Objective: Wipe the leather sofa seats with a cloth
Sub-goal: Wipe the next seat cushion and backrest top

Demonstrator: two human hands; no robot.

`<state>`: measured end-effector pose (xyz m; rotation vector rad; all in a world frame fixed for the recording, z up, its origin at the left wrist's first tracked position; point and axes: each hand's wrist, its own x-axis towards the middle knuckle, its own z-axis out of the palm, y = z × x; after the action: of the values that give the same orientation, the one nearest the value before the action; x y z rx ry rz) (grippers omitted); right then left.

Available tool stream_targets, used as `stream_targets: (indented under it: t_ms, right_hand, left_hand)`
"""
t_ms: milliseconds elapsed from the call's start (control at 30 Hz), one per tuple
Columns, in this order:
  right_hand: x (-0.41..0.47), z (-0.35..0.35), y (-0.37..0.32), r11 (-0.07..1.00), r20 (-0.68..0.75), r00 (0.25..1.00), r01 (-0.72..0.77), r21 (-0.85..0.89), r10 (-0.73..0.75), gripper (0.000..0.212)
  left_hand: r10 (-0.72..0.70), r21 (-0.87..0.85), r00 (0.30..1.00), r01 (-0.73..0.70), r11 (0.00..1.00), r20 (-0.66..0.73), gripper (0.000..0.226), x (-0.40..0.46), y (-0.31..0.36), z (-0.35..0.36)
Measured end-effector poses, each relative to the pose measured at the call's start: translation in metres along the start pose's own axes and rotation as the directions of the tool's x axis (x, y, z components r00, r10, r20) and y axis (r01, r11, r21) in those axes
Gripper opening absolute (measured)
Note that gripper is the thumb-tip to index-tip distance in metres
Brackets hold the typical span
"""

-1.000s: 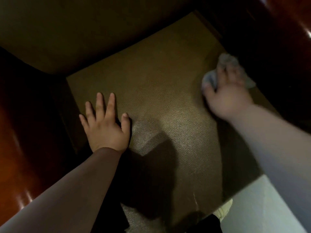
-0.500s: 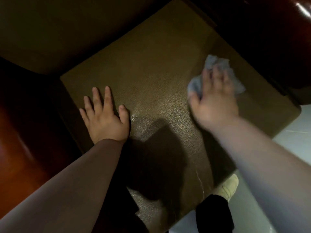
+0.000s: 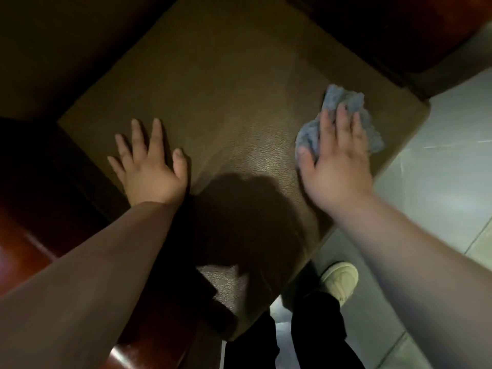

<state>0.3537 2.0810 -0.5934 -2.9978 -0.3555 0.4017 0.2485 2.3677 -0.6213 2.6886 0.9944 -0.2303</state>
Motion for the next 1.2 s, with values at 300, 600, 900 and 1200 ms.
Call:
stream_targets:
  t_ms: [300,600,900,1200]
  right_hand:
    - [-0.119,0.049,-0.009,0.771,0.006,0.774,0.63,0.089,-0.633,0.078]
    - [0.064,-0.021,0.094,0.997,-0.022,0.999,0.027,0.078,-0.025,0.079]
    - [0.037,-0.004,0.131,0.904,0.013,0.905,0.425,0.04,-0.426,0.079]
    - [0.054,-0.029,0.091,0.973,0.114,0.967,0.222,0.055,-0.227,0.08]
  left_hand:
    - [0.399,0.006,0.912,-0.402,0.916,0.097,0.075,-0.041,0.083,0.003]
    - [0.435,0.116,0.898,-0.44,0.89,0.064,0.068,0.026,0.193,0.016]
    - [0.457,0.132,0.887,-0.447,0.885,-0.062,0.069,0.022,0.187,0.033]
    - [0.447,0.131,0.893,-0.437,0.89,-0.062,0.071,0.026,0.185,0.036]
